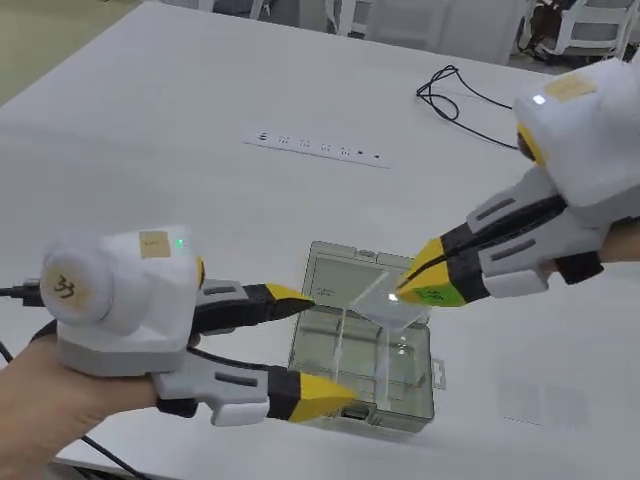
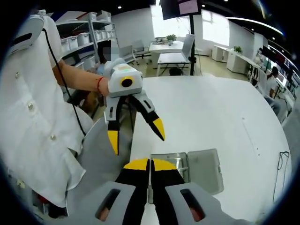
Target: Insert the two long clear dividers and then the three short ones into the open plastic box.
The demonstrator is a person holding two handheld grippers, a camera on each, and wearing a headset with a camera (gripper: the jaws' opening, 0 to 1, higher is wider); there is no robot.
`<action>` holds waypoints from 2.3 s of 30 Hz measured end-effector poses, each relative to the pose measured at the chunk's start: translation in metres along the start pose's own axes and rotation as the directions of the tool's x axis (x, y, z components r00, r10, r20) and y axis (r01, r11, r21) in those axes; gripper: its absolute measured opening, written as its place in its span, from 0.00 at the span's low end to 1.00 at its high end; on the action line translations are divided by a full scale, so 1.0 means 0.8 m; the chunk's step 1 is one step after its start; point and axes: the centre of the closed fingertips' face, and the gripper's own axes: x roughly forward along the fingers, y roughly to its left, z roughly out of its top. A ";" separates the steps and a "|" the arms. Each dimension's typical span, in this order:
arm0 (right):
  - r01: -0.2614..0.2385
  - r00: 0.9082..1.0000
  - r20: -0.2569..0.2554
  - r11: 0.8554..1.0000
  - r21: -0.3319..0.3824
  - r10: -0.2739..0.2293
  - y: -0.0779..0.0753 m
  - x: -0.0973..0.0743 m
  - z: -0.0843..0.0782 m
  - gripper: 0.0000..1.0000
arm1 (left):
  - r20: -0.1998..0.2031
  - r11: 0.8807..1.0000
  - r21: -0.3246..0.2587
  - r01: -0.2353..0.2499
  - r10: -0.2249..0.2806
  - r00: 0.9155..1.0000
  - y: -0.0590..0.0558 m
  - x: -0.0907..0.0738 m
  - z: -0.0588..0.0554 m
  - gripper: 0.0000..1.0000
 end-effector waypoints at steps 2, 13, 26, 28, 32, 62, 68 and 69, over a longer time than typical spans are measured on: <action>0.012 1.000 -0.002 1.000 -0.001 -0.012 -0.005 0.008 0.001 0.03 | 0.001 1.000 0.011 -0.018 0.018 1.000 0.005 -0.005 -0.003 0.67; 0.054 0.997 -0.055 0.998 -0.029 -0.055 -0.029 0.054 -0.013 0.03 | -0.031 0.997 0.034 -0.068 0.069 0.997 0.021 -0.021 -0.029 0.91; 0.068 0.995 -0.079 0.998 0.001 -0.068 -0.051 0.108 -0.042 0.02 | -0.054 0.995 0.026 -0.093 0.094 0.994 0.029 -0.033 -0.055 1.00; 0.072 0.994 -0.084 0.997 0.014 -0.070 -0.055 0.114 -0.047 0.02 | -0.049 0.995 0.020 -0.095 0.096 0.994 0.029 -0.033 -0.055 1.00; 0.070 0.994 -0.091 0.997 0.033 -0.067 -0.058 0.124 -0.057 0.02 | -0.041 0.995 0.013 -0.098 0.098 0.994 0.030 -0.035 -0.055 1.00; 0.070 0.990 -0.128 0.997 0.021 -0.067 -0.067 0.163 -0.077 0.02 | -0.028 0.996 -0.016 -0.090 0.090 0.996 0.032 -0.030 -0.059 1.00; 0.063 0.987 -0.148 0.998 0.023 -0.059 -0.070 0.170 -0.082 0.02 | -0.029 0.996 -0.018 -0.086 0.085 0.996 0.032 -0.029 -0.059 1.00; 0.061 0.987 -0.150 0.998 0.022 -0.057 -0.070 0.171 -0.082 0.02 | -0.029 0.996 -0.017 -0.085 0.084 0.996 0.032 -0.029 -0.059 1.00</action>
